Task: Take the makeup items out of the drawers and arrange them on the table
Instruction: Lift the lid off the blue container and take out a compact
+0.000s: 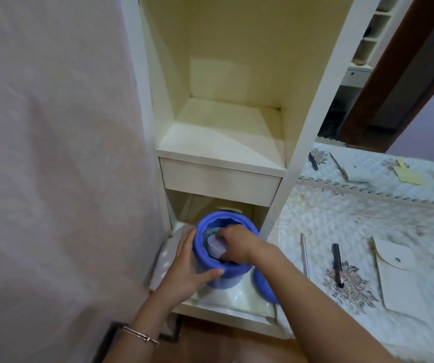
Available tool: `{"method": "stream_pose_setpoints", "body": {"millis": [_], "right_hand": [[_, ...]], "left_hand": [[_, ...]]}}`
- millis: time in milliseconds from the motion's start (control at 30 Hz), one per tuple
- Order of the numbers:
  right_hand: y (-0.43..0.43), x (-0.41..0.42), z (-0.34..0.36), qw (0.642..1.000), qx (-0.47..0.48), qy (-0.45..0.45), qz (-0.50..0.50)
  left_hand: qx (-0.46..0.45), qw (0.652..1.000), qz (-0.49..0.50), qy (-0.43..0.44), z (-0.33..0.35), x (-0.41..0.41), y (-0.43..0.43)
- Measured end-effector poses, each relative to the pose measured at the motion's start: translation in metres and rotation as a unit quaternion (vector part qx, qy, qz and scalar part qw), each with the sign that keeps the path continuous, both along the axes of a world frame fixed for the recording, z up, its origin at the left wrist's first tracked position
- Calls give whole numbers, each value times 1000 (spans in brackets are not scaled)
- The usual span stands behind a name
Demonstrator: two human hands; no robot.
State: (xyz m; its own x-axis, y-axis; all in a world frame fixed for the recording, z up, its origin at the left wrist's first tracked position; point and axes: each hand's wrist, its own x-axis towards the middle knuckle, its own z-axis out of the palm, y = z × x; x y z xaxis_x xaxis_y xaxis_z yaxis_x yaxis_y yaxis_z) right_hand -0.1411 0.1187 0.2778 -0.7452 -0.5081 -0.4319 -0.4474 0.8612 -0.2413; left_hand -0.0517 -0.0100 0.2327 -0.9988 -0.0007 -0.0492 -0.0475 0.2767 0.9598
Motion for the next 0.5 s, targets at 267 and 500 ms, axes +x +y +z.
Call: {"method": "stream_pose_setpoints", "body": {"millis": [267,500], "right_hand": [[48,29,28,950,-269,117,-107],[157,62,-10,830,-337,209,-392]], "left_hand": [[-17,1000,21,12,-1,-8,0],[-98,995,34,-10,-10,-11,8]]}}
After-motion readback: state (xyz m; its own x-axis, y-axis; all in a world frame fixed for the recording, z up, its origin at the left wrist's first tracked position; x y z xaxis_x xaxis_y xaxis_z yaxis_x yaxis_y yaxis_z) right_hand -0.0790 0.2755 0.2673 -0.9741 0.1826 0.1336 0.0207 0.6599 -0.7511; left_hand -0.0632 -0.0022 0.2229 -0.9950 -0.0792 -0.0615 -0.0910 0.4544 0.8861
